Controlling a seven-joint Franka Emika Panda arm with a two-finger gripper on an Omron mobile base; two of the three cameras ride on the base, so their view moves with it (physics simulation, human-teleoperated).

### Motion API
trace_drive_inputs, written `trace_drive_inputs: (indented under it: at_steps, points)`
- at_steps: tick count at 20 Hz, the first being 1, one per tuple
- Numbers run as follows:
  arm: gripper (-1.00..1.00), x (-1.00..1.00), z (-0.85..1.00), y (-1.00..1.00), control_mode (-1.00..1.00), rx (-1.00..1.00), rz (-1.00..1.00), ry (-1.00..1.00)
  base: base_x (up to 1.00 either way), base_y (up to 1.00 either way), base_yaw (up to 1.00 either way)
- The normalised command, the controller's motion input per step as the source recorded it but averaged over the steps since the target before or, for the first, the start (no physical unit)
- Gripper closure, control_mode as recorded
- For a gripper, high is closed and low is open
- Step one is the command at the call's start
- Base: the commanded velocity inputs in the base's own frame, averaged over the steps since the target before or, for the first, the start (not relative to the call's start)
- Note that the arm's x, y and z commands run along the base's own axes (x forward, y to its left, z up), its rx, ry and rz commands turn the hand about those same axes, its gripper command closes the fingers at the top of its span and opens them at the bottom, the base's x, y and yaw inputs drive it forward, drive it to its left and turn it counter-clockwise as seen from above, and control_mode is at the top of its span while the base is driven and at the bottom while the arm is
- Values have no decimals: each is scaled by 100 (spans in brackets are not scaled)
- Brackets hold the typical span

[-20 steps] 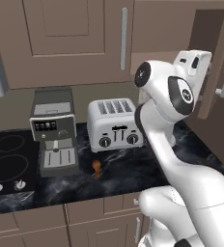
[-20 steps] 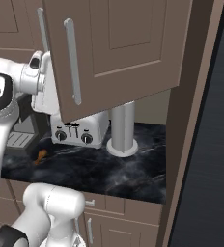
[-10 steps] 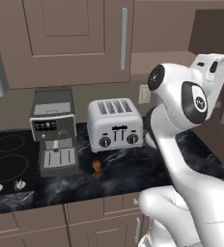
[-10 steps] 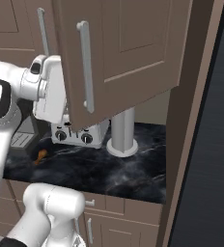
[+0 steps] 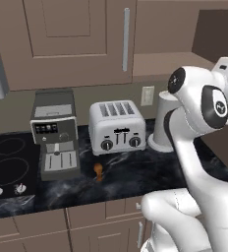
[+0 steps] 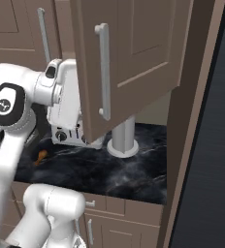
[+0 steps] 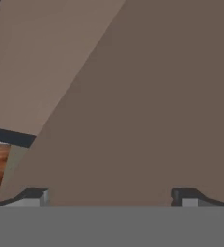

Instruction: Retrieve the tupperware from the cabinet, then place the raw meat into the tupperware to avoid contamination.

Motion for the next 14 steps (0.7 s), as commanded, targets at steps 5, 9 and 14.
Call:
trace_drive_inputs:
  at_steps: [5,9,14]
  points:
    - [-100,0,-1,-61,-100,0,-2,5,0,0,0]
    - [-100,0,-3,-61,-100,0,0,3,0,0,0]
    - [-100,0,-3,-59,-100,0,0,3,0,0,0]
